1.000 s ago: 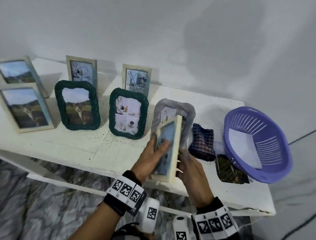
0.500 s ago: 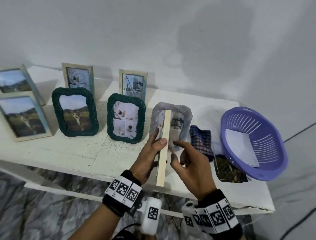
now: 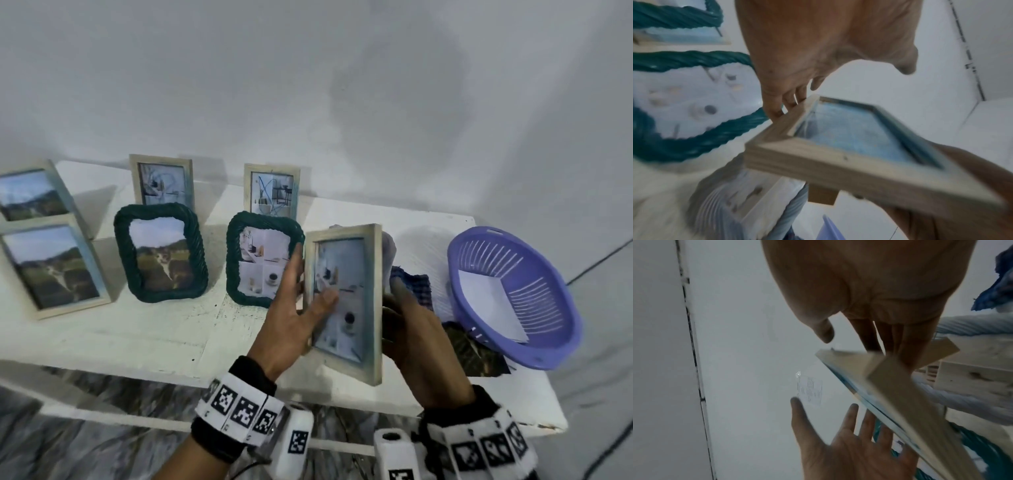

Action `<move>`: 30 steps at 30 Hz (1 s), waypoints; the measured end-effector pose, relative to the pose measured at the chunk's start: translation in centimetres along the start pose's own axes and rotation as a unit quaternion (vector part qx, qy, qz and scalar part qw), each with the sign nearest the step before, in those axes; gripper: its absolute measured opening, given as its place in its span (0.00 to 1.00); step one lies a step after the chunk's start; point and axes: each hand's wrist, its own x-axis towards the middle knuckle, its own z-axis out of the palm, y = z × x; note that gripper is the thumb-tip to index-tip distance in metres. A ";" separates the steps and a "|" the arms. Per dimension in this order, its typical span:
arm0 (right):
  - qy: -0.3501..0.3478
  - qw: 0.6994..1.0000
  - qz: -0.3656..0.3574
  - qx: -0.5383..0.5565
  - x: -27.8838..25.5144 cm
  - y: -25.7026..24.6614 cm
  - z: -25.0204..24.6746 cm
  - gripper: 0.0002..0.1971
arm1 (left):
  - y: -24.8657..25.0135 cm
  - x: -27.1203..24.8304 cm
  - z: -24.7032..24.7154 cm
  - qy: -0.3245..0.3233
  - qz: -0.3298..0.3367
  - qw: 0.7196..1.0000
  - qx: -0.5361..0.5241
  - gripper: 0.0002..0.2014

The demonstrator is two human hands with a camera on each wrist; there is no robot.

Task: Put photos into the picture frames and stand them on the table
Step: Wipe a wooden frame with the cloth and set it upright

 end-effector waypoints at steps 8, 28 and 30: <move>-0.016 0.999 0.020 -0.025 2.6 -4.8 -0.4 0.44 | 5.5 2.7 -2.6 -0.011 0.090 0.994 0.058 0.52; 0.069 0.996 0.017 -0.061 22.5 -15.1 -8.3 0.48 | 15.8 26.1 2.2 -0.109 -0.062 0.962 0.241 0.35; 0.078 0.994 0.038 -0.063 24.4 -14.1 -8.8 0.49 | 14.6 27.7 2.7 -0.112 -0.101 0.957 0.248 0.37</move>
